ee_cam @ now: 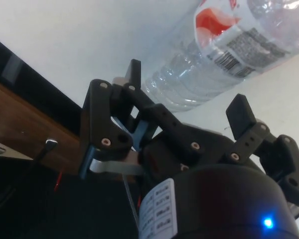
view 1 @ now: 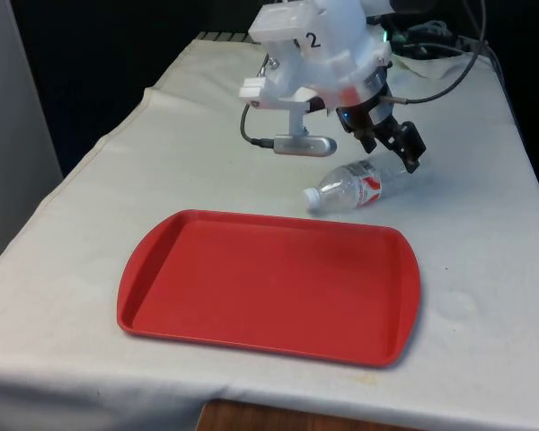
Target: Place the bottle upright on the tray.
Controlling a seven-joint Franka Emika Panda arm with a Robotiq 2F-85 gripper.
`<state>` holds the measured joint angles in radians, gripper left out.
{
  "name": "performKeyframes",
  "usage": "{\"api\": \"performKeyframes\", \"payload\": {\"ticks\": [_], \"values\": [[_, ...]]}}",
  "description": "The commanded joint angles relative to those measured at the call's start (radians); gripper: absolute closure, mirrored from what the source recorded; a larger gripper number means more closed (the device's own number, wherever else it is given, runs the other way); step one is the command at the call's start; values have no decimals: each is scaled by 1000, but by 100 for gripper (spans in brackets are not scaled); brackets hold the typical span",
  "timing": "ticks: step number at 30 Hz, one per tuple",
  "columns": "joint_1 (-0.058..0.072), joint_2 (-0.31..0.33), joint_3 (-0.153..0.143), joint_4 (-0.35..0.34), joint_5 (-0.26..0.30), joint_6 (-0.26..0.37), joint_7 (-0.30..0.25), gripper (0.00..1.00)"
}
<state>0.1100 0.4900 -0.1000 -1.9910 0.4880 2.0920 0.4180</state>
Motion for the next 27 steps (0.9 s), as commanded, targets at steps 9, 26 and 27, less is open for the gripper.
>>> {"api": "performKeyframes", "payload": {"ticks": [9,26,27], "values": [[-9,37,-19,28,5,-9,-31,0],[-11,105,-78,107,4,-43,-55,0],[-11,110,-80,112,4,-45,-56,0]]}}
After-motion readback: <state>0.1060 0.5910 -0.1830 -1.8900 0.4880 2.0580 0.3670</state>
